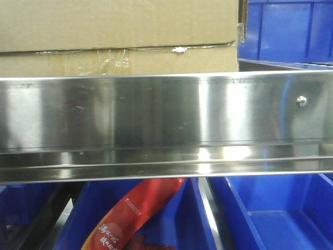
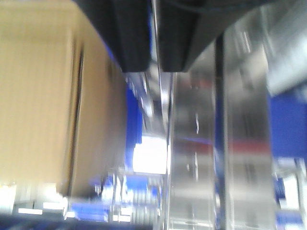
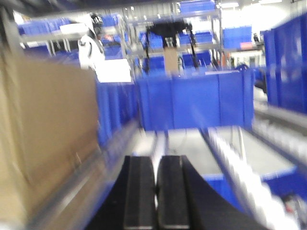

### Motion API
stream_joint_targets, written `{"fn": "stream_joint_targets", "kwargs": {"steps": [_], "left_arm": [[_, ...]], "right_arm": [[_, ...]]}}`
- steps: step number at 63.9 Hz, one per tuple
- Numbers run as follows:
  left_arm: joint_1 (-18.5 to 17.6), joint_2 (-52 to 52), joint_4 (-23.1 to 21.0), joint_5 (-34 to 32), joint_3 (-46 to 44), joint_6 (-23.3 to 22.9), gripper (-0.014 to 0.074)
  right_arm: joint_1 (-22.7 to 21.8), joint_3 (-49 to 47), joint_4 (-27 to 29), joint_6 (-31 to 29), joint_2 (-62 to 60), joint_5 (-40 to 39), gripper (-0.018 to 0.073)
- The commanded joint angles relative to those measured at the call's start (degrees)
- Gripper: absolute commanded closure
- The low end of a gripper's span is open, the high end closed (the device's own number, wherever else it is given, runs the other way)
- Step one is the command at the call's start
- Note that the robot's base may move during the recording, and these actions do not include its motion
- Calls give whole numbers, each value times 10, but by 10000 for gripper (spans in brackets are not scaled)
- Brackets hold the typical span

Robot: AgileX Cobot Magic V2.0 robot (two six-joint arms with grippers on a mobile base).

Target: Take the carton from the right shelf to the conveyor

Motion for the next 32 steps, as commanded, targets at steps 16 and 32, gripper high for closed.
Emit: {"fn": "stream_joint_targets", "kwargs": {"steps": [16,32], "left_arm": [[-4,122,3,163,-245,5,169],[-20,237,-54,238,-345,57,109]], "right_arm": [[1,-201,24,0,122,91,20],[2,-274,20,0,208,147,0]]}}
